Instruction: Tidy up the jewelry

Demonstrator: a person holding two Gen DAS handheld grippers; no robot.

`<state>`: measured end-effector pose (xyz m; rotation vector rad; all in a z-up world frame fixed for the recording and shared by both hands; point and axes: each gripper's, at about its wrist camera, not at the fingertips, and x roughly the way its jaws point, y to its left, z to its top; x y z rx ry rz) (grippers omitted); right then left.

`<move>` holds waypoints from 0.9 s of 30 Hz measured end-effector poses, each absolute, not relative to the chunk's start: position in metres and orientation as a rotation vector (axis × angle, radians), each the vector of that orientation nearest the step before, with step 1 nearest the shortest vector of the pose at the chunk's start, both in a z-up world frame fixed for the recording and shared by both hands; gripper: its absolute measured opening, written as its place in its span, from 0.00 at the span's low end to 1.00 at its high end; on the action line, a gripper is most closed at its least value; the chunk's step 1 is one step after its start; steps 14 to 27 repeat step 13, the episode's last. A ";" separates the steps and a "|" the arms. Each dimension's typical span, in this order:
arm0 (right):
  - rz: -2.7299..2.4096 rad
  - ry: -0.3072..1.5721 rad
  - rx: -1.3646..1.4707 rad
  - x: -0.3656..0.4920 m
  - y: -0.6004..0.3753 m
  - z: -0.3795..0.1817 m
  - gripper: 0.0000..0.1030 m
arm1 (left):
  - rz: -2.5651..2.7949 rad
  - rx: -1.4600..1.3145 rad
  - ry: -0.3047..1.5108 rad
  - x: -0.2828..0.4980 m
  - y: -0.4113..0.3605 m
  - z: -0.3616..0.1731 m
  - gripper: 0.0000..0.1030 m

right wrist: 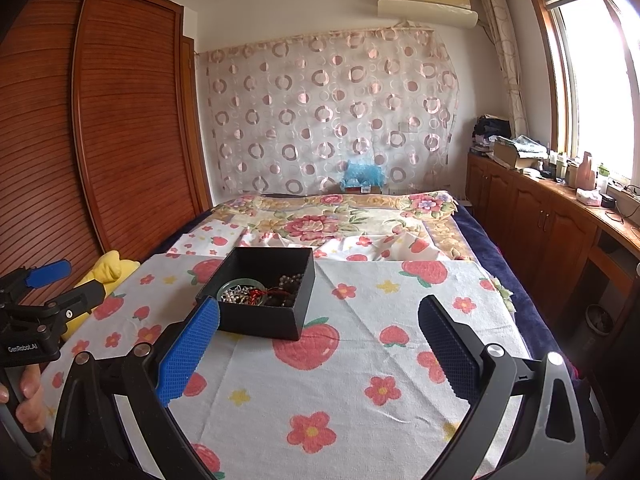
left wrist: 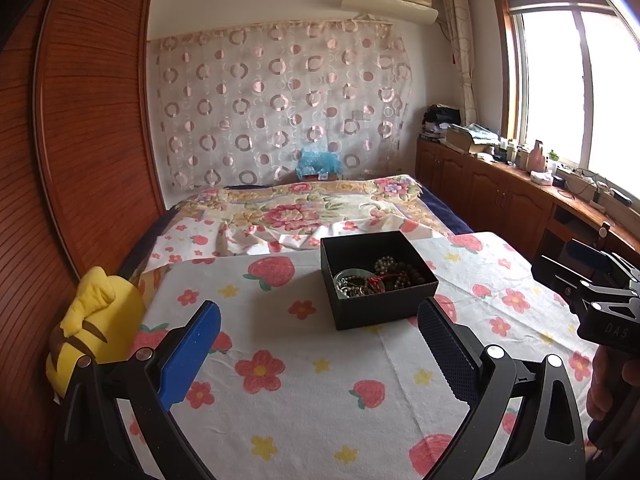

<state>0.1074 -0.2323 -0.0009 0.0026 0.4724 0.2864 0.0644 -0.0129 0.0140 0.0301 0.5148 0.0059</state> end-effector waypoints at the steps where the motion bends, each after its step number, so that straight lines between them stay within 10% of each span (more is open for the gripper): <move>1: 0.287 0.472 0.003 0.107 -0.233 -0.001 0.97 | 0.007 0.032 0.515 0.064 -0.012 0.013 0.92; 27: 0.287 0.472 0.003 0.107 -0.230 0.000 0.97 | 0.007 0.027 0.514 0.064 -0.015 0.015 0.92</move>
